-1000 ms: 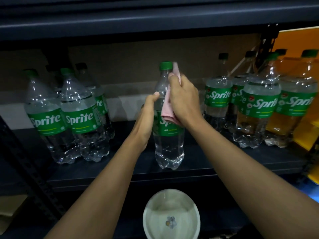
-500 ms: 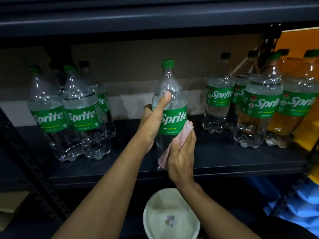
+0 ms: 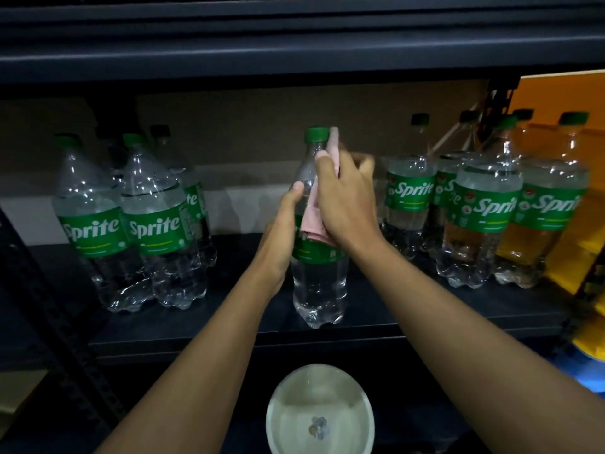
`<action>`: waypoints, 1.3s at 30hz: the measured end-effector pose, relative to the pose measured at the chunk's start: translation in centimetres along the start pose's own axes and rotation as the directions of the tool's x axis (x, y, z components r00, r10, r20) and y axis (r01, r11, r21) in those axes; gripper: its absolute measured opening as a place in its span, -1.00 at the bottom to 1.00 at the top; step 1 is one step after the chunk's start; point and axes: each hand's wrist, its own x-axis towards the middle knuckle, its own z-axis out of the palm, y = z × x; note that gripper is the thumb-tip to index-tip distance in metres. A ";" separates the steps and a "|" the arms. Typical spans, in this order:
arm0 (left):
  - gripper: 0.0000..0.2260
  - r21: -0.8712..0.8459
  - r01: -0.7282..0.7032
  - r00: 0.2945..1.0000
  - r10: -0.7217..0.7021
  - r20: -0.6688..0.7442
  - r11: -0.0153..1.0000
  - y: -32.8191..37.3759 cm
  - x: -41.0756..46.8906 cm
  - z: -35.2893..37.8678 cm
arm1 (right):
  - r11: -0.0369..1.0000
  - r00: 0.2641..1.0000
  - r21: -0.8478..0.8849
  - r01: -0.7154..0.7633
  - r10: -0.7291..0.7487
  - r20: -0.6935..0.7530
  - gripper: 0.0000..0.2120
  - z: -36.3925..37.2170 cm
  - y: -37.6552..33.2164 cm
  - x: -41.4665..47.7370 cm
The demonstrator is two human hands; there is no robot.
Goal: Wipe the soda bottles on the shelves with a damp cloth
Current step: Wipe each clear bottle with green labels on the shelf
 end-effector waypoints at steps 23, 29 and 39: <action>-0.07 0.000 0.038 0.997 -0.038 -0.073 0.999 -1.4 1.1 -0.9 | 0.990 0.989 0.086 0.112 -0.103 -0.108 -0.44 2.8 8.5 -10.1; -0.50 0.038 -0.021 1.000 0.021 0.000 0.999 0.5 -0.3 -0.4 | 0.992 0.992 0.031 0.126 -0.127 0.024 -0.52 -0.2 1.7 -2.5; -0.10 0.025 0.046 0.999 -0.047 0.025 0.999 0.1 1.1 -1.1 | 0.996 0.996 0.036 0.086 -0.086 0.015 -0.53 0.1 0.9 -1.5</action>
